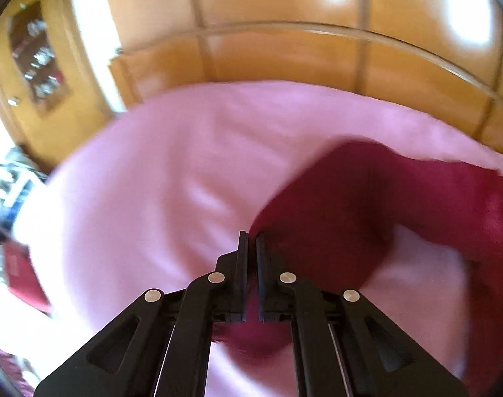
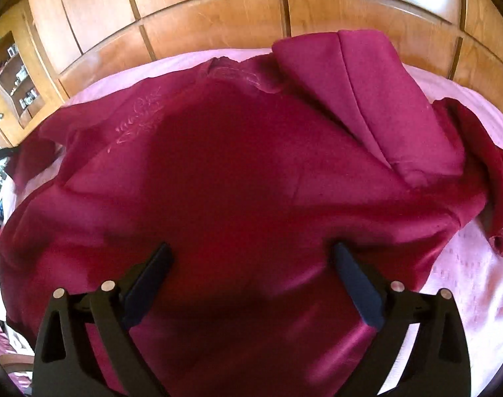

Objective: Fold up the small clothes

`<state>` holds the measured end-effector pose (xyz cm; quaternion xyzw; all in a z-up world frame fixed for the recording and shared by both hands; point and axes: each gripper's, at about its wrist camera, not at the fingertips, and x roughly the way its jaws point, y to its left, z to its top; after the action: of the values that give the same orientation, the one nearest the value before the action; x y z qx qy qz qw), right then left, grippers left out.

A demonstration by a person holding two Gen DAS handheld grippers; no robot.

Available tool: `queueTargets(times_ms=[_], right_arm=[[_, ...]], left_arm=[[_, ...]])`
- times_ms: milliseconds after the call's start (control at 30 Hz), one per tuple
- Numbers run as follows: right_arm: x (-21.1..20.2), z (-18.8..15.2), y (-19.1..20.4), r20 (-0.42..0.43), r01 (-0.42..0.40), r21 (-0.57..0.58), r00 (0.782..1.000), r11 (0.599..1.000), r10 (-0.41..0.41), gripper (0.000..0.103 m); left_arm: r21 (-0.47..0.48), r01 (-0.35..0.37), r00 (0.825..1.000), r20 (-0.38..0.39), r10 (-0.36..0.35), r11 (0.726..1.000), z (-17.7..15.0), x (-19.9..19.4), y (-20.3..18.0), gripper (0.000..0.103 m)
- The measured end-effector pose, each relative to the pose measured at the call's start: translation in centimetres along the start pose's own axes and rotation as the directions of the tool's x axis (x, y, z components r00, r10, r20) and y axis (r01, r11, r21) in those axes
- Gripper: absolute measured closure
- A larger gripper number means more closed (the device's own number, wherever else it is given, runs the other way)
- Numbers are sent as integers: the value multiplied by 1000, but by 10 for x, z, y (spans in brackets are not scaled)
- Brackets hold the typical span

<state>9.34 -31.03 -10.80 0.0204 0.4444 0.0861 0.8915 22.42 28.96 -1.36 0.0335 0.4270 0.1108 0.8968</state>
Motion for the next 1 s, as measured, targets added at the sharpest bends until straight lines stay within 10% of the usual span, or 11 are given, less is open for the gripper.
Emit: queueTargets(times_ms=[200,267,400,700,1000], right_arm=[[-14,4,-1,-22,6,-23,1000,1000,-7,4],[-22,12,-1,-4,-7,-27,1000,1000,7,7],[-51,45,-7,96,-2,-63,995,998,9,9],[-5,137,5,109,123,-212,989,970,-101,31],[52,152,-13,-25,161,-255,985,953,-173,93]], left_arm=[[-162,-200,980,-39,196,966,13,8,61,86],[-218,-91,996,-10,91,972,13,1,59,84],[-135,133,989,81,-123,982,16,-14,3,38],[309,364,920,29,-391,879,27,-10,-198,35],[408,446,892,-136,-430,796,42,50,-273,38]])
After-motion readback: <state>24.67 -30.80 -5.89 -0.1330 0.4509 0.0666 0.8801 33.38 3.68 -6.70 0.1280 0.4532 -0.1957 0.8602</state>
